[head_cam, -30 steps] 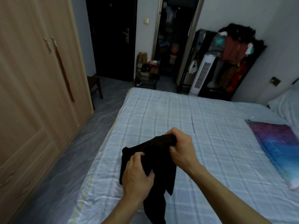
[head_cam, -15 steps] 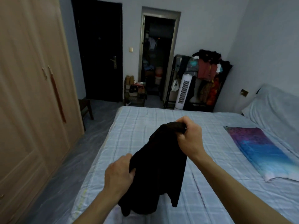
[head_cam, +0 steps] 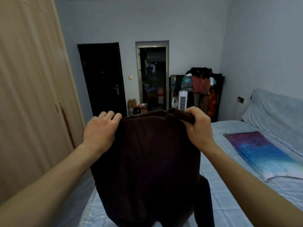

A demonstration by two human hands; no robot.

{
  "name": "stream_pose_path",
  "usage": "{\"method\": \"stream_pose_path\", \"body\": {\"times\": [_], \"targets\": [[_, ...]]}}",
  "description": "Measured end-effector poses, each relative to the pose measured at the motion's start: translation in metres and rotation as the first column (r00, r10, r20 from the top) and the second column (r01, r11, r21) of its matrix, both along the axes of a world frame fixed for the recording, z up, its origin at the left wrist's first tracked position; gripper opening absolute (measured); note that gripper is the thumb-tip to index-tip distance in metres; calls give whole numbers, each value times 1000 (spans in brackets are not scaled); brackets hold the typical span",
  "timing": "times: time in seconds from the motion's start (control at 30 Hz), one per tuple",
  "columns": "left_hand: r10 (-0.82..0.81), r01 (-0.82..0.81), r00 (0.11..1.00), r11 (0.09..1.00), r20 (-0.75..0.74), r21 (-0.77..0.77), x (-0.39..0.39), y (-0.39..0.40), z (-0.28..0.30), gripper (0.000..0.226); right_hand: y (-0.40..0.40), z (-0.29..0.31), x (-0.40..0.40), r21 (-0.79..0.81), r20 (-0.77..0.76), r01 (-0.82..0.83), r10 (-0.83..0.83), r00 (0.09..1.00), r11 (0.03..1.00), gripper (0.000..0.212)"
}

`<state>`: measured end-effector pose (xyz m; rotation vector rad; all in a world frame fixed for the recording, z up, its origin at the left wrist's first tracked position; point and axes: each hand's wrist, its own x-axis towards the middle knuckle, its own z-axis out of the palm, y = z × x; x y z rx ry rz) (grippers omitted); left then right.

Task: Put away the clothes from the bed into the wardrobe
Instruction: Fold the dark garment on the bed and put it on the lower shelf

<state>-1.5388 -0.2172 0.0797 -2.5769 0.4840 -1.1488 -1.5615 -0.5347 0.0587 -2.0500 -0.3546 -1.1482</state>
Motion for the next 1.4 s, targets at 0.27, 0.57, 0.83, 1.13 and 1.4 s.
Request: {"method": "stream_pose_path", "body": {"times": [0.27, 0.57, 0.83, 1.13, 1.4], "targets": [[88, -86, 993, 996, -84, 23, -38, 7, -18, 52, -5, -18, -29, -10, -130, 13, -14, 991, 1000, 16], [-29, 28, 1000, 996, -8, -83, -62, 23, -1, 39, 29, -1, -57, -326, -86, 28, -59, 995, 945, 52], [-95, 93, 995, 991, -16, -100, -85, 28, 6, 48, 68, 4, -81, -462, -352, -280, 115, 929, 841, 41], [-89, 86, 996, 992, -27, -95, -85, 84, 10, 32, 66, 34, -83, -399, -51, 0, -22, 998, 917, 14], [-73, 67, 994, 995, -81, -71, -96, 103, -2, 61, 79, 38, -89, -518, 151, 211, -154, 976, 829, 15]]}}
